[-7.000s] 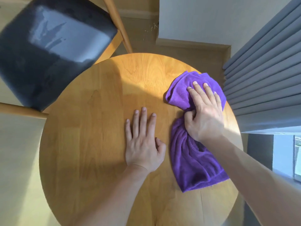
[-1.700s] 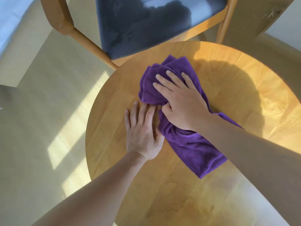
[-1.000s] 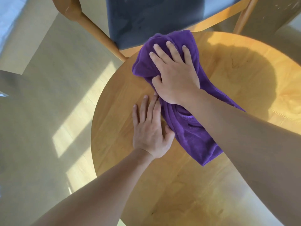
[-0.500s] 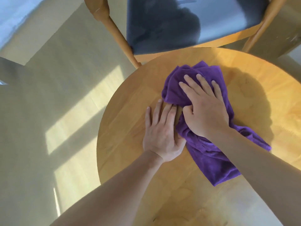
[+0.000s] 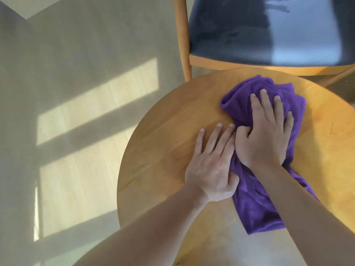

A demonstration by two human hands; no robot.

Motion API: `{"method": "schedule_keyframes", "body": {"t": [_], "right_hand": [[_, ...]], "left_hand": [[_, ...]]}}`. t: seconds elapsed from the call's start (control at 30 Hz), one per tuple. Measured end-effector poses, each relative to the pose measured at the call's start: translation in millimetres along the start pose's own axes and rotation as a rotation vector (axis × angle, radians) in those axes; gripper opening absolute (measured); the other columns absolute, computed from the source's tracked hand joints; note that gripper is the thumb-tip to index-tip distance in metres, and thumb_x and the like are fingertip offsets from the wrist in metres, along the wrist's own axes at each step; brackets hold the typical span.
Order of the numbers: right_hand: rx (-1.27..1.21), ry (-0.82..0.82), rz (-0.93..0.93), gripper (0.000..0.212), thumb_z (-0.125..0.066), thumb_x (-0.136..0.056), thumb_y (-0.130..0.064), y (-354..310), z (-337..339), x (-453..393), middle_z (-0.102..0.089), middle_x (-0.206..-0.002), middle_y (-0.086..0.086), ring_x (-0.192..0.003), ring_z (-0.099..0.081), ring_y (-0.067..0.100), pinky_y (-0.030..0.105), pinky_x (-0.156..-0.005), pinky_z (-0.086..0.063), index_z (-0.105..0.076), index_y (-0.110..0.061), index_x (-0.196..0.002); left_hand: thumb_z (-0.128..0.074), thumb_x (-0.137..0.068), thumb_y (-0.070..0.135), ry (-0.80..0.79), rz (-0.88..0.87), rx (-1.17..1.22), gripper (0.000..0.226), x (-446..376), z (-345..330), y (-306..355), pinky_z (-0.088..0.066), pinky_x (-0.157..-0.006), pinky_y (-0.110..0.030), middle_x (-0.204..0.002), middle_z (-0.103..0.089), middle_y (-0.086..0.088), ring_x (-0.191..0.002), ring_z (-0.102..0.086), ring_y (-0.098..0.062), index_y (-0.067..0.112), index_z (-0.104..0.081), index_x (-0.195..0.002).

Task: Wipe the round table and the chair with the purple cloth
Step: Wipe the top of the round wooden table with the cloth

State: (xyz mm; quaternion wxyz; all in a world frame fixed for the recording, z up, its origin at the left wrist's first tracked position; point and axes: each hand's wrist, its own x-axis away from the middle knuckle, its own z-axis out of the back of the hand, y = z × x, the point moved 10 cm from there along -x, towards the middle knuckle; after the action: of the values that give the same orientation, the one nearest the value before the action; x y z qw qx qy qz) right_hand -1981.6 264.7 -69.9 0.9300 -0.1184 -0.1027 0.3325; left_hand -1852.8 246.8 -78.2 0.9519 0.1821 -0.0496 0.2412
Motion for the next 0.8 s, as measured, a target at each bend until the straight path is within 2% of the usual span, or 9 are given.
{"method": "schedule_keyframes", "body": {"t": [0.17, 0.5, 0.57, 0.67, 0.8], "right_hand": [[0.034, -0.052, 0.012, 0.079, -0.031, -0.083, -0.035, -1, -4, 1, -0.008, -0.170, -0.007, -0.157, 0.000, 0.021, 0.052, -0.126, -0.003, -0.019, -0.025, -0.161], [0.071, -0.119, 0.043, 0.080, -0.019, -0.085, -0.043, -5, -9, 2, 0.001, -0.171, -0.004, -0.157, 0.006, 0.023, 0.050, -0.126, 0.001, -0.010, -0.024, -0.162], [0.087, -0.145, 0.124, 0.079, -0.017, -0.086, -0.043, -15, -10, -1, 0.002, -0.171, -0.002, -0.157, 0.006, 0.025, 0.051, -0.126, 0.001, -0.008, -0.022, -0.162], [0.086, -0.224, 0.364, 0.077, -0.018, -0.088, -0.042, -39, -18, -8, 0.002, -0.171, -0.003, -0.157, 0.007, 0.024, 0.052, -0.126, 0.002, -0.009, -0.021, -0.162], [0.059, -0.275, 0.537, 0.078, -0.012, -0.087, -0.042, -51, -19, -11, 0.003, -0.171, -0.005, -0.156, 0.009, 0.023, 0.052, -0.126, 0.004, -0.008, -0.024, -0.163]], "left_hand": [[-0.049, -0.075, 0.041, -0.027, -0.009, -0.008, 0.093, 0, -3, 1, -0.005, -0.127, -0.057, -0.171, -0.020, -0.003, -0.160, -0.005, -0.023, 0.011, -0.025, -0.160], [-0.050, -0.075, 0.037, -0.002, -0.006, -0.037, 0.092, 2, 1, 1, -0.008, -0.127, -0.057, -0.169, -0.024, -0.004, -0.159, -0.011, -0.024, 0.008, -0.026, -0.159], [-0.051, -0.074, 0.036, 0.029, 0.012, -0.044, 0.093, 3, 3, -1, -0.013, -0.127, -0.057, -0.167, -0.029, -0.006, -0.158, -0.015, -0.024, 0.006, -0.028, -0.158], [-0.056, -0.070, 0.033, 0.087, 0.050, -0.026, 0.091, 5, 6, -3, -0.022, -0.125, -0.055, -0.159, -0.041, -0.012, -0.155, -0.027, -0.026, 0.002, -0.035, -0.153], [-0.053, -0.070, 0.039, 0.124, 0.147, -0.050, 0.088, 5, 11, -6, -0.022, -0.125, -0.052, -0.159, -0.043, -0.010, -0.154, -0.030, -0.026, 0.008, -0.039, -0.151]]}}
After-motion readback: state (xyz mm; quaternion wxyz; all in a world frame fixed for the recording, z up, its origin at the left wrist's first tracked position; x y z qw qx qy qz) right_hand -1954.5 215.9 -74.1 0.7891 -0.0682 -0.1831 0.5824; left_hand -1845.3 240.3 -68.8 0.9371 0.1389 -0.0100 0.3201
